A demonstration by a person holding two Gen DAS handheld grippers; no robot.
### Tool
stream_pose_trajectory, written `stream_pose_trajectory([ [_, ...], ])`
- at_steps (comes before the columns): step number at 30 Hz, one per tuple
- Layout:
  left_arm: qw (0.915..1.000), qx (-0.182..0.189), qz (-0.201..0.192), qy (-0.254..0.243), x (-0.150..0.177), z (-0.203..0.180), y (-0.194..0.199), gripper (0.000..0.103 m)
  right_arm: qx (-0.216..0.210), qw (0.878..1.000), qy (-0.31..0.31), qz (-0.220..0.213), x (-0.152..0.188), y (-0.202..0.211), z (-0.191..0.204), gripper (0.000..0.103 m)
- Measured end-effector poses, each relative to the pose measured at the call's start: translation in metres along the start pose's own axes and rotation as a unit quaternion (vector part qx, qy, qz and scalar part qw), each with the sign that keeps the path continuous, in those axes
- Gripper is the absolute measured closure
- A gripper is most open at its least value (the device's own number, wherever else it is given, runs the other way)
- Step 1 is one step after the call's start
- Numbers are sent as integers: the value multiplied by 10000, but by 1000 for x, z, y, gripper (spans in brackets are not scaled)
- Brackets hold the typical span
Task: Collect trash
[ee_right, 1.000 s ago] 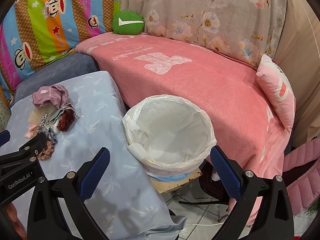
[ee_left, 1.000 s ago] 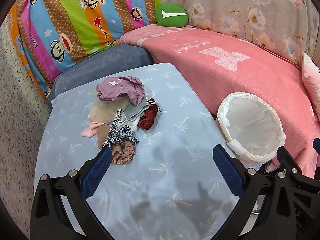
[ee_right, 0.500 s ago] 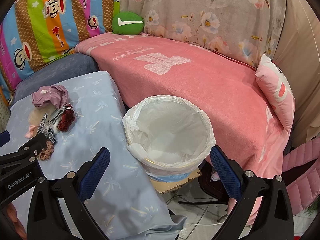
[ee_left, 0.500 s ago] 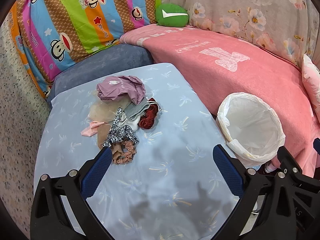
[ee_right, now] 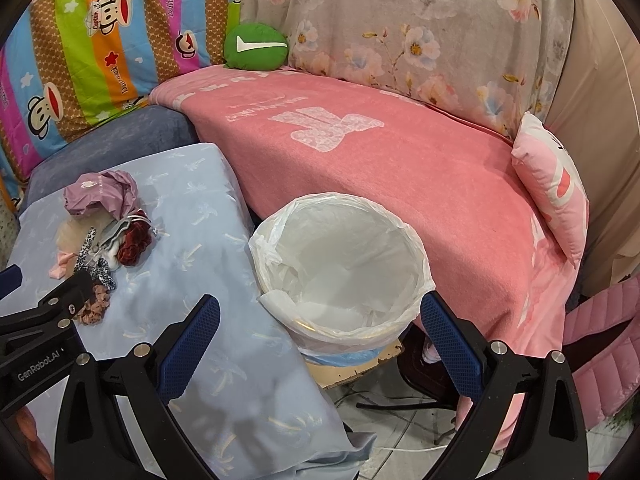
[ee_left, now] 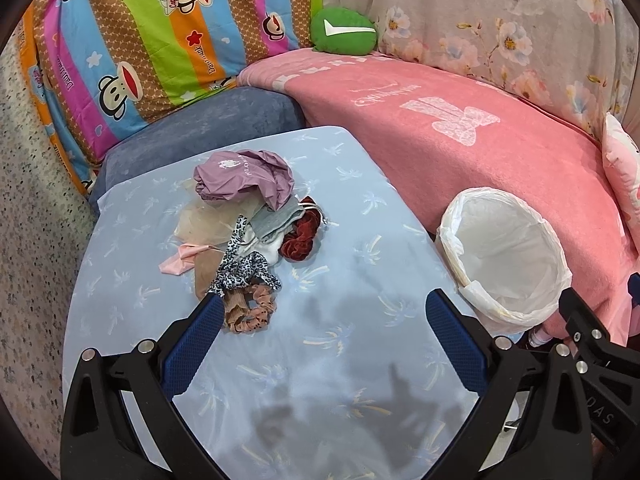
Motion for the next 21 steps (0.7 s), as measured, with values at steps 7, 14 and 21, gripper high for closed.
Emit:
stream_pose_trajectory([
  [7,9999,145,-62,-1,3,19,-13,7,-89,9998,-178,-78,-5,-2,14,6],
  [14,9999,51,-42,114,14,57,-36,7,-239,9996,-75,-131,-1,-15,47,6],
  [21,9990,-254,208,317,35,106,-68,7,-611,9980,34,170,11,-41,93,6],
])
Point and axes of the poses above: each gripper's, at about its wrist camera, not at the fingertips, and y roughly against the way its jaws point, z to its left, x to its underside, the point moved 1 cm from there along -y, roughly the way its jaws point, and after that the axes turned 15 degrees about -y, right-handed, at the moved point
